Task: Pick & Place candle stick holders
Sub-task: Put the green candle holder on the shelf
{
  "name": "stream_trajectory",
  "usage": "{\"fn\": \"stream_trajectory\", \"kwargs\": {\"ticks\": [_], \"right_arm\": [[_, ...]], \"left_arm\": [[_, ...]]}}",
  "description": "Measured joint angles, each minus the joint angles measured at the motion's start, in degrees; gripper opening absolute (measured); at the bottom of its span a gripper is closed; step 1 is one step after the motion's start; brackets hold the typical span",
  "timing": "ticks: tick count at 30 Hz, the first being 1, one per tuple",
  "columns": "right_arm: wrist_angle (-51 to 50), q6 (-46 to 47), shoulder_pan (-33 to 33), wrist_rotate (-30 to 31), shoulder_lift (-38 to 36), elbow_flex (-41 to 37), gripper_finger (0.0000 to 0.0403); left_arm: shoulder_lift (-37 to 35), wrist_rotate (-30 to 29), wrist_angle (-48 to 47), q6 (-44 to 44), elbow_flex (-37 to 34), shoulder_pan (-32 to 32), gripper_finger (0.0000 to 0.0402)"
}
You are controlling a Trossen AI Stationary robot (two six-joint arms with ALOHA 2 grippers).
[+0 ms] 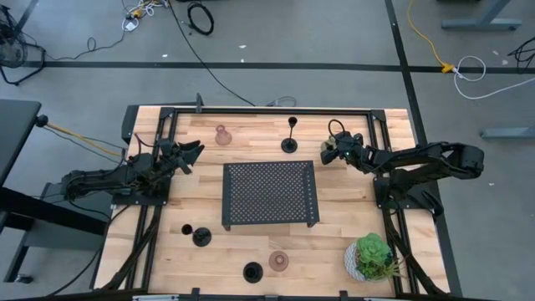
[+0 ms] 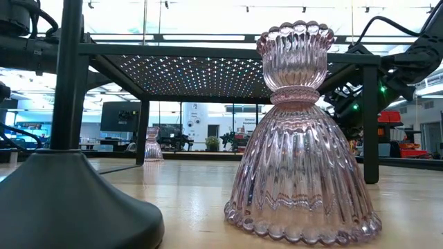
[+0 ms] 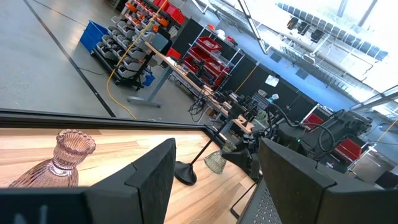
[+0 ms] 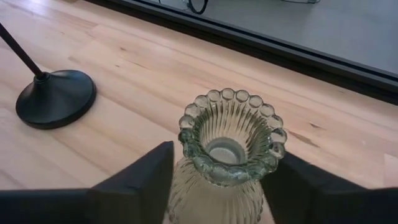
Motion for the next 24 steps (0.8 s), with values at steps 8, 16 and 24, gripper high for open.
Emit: {"fn": "stream_trajectory", "kwargs": {"ticks": [8,16,24], "right_arm": [[0.35,-0.02,-0.02,-0.71,-0.02,0.07,0.0098],[0.26,-0.02,-0.02,-0.78,-0.04,0.07,0.0098],[0.17,-0.02,-0.02,-0.82,-0.06,0.07,0.0098]], "left_arm": [[0.00,0.00,0.00,0.01,0.00,0.00,0.0234],[0.00,0.00,0.00,0.02,0.00,0.00,0.0234],[-0.01,0.00,0.00,0.00,-0.01,0.01,0.0234]]}}
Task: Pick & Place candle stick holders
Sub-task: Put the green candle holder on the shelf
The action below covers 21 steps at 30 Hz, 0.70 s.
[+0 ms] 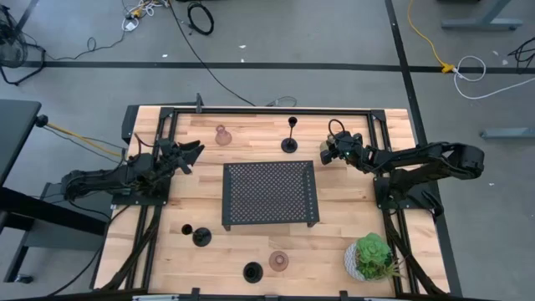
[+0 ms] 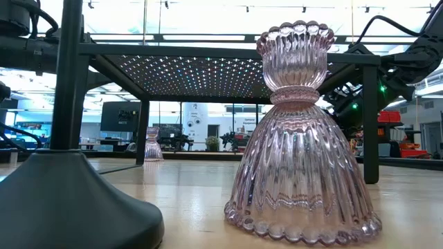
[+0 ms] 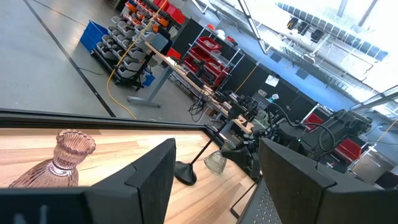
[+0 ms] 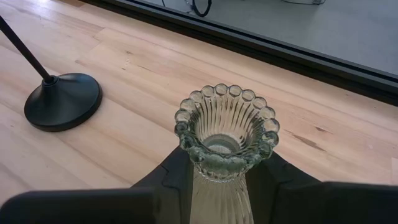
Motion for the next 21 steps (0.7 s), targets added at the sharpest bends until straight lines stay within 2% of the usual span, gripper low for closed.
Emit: {"fn": "stream_trajectory", "kwargs": {"ticks": [8,13,21], "right_arm": [[0.06,-0.02,0.19,-1.53,-0.01,0.40,0.0098],[-2.89,-0.85,0.99,-4.71,-0.42,3.10,0.0098],[-20.24,-2.65,3.38,-3.82,-4.44,13.06,0.0098]], "left_arm": [[0.01,0.00,0.01,0.00,0.01,0.00,0.0234],[0.01,0.00,0.01,0.00,-0.01,-0.02,0.0234],[0.01,0.00,0.00,0.00,0.00,0.00,0.0234]]}}
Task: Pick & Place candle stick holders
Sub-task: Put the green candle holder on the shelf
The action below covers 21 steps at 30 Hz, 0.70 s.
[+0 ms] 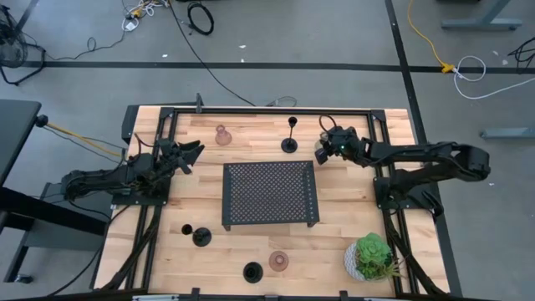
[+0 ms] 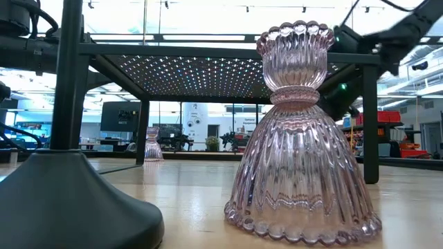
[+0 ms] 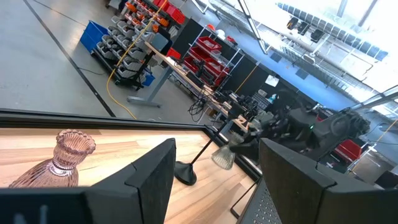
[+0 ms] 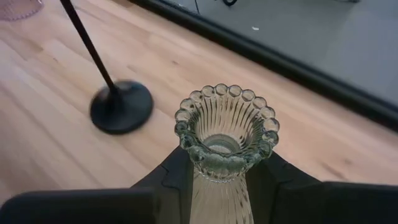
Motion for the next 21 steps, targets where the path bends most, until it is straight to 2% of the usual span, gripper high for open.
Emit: {"fn": "stream_trajectory", "kwargs": {"ticks": [9,21], "right_arm": [[-15.10,-1.82,4.32,3.75,-7.12,10.12,0.0098],[-21.78,-0.31,14.73,3.93,-11.13,18.70,0.0098]], "left_arm": [[-0.02,0.02,0.00,0.00,0.00,0.00,0.0234],[-0.02,0.02,0.00,-0.02,0.02,-0.02,0.0234]]}}
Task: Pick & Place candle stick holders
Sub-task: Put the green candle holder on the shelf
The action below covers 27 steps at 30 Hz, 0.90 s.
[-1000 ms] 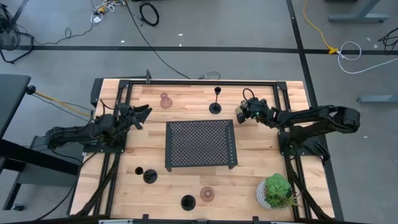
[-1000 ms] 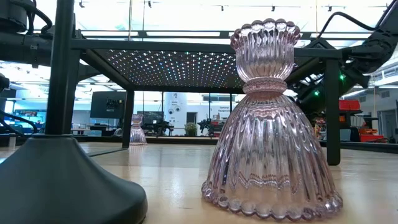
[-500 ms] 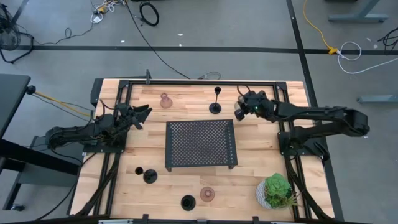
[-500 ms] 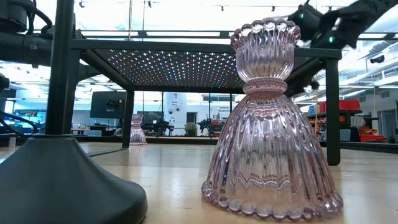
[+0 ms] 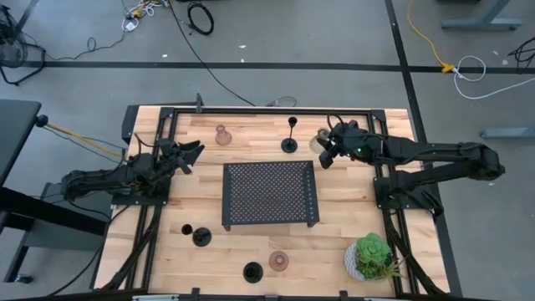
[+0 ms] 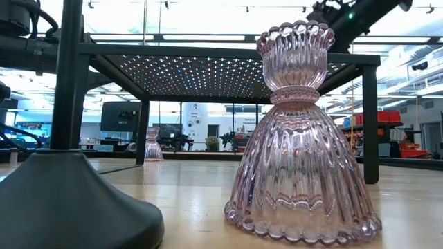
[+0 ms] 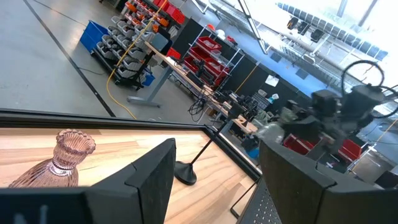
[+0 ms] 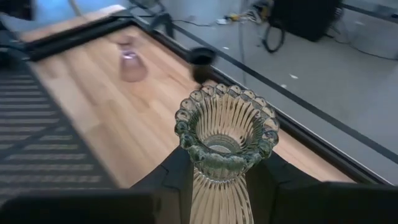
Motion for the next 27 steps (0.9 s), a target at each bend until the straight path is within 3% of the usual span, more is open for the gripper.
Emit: {"fn": "stream_trajectory", "kwargs": {"ticks": [16,20,27], "right_arm": [[0.26,2.17,11.82,1.39,0.00,3.17,0.0098],[0.47,2.57,13.08,2.20,0.00,3.17,0.0098],[1.88,4.53,16.03,1.99,0.47,3.17,0.0098]], "left_arm": [[0.02,0.17,0.05,-0.05,0.00,0.02,0.0234],[0.00,0.31,4.84,-1.03,0.00,0.02,0.0234],[0.02,4.71,5.52,0.27,-0.01,0.01,0.0234]]}}
